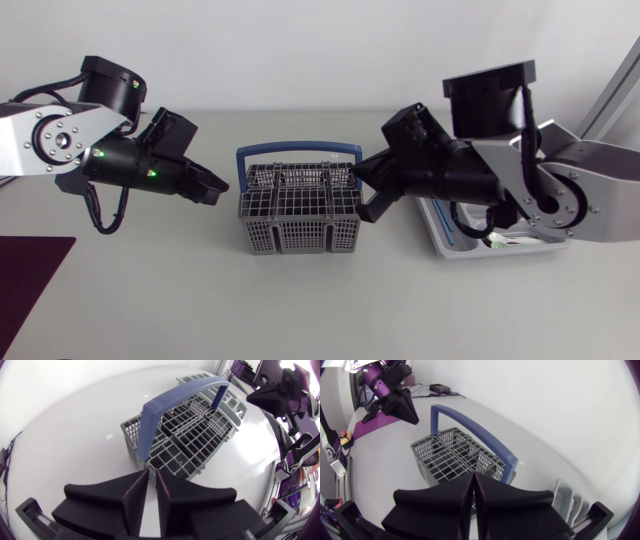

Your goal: Unload the cutlery basket into the drawer organizer.

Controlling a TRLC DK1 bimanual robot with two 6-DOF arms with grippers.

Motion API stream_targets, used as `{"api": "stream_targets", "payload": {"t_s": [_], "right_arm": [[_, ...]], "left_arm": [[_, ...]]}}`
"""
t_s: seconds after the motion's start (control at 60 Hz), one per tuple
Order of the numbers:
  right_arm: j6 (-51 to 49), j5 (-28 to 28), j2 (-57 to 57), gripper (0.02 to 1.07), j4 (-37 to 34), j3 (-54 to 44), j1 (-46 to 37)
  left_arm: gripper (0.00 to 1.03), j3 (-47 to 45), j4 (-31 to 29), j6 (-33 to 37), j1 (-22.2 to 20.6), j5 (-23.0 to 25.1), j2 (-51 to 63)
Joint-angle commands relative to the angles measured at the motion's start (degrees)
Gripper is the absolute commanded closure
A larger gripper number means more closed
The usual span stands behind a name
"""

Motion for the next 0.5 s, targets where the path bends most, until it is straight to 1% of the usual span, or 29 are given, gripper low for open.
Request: {"api": "stream_targets", "payload": {"t_s": [0.0, 0.083, 0.217, 0.333, 0.483], "right_arm": [[-0.44, -0.33, 0.25, 1.02, -1.48, -4.23, -3.04], [-1.06, -0.24, 0.77, 1.02, -1.22, -5.46, -5.06], [-1.67, -0.15, 3.94, 1.02, -1.05, -5.46, -7.08], [-1.49, -0.15, 8.16, 1.02, -0.96, -4.31, -6.82], [-0.7, 0.64, 12.11, 1.02, -0.25, -3.17, -3.57]], "left_arm": [[0.81, 0.55, -0.76, 1.57, 1.47, 0.71, 1.55], [0.81, 0.63, -0.23, 1.84, 2.17, 0.8, 3.13], [0.81, 0.9, 0.38, 1.84, 2.08, 0.8, 5.77], [0.81, 1.07, 0.47, 1.92, 1.47, 0.8, 7.53], [0.81, 0.99, 0.56, 1.84, 0.76, 0.8, 8.23]]}}
